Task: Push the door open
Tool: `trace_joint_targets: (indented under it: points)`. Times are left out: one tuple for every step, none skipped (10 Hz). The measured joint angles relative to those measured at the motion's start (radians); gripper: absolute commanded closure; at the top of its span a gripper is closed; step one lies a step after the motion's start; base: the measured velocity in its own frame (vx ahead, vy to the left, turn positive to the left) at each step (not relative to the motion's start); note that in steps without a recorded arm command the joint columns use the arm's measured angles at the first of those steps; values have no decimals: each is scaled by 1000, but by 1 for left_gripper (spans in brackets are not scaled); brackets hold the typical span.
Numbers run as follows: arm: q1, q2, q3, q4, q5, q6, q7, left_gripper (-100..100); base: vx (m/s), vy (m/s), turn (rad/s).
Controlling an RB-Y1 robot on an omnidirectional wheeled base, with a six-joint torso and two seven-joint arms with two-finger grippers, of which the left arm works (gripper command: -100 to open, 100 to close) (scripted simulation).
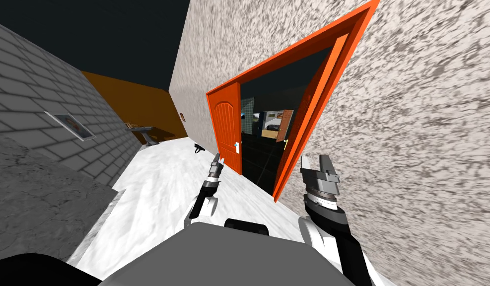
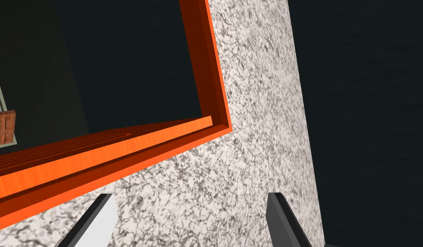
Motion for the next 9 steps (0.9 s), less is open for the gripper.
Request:
trace_joint_targets:
  points:
    - [-18, 3, -5, 24, -1, 2, 4, -100, 91, 95, -15]
    - [-37, 7, -8, 49, -1, 5, 9, -100, 111, 105, -28]
    - [-53, 15, -9, 74, 2, 6, 18, -100, 104, 90, -23]
    - [-70, 16, -16, 102, 0, 4, 23, -100, 88, 87, -18]
    - [-92, 18, -21, 129, -1, 5, 26, -100, 53, 59, -10]
    - [-101, 18, -24, 149, -2, 3, 28, -100, 52, 45, -9]
    - [-111, 21, -28, 165, -2, 4, 32, -100, 68, 72, -20]
    - [-125, 26, -32, 193, -1, 0, 39, -100, 91, 79, -28]
    - [-144, 33, -35, 219, 1, -2, 47, -100, 64, 59, -13]
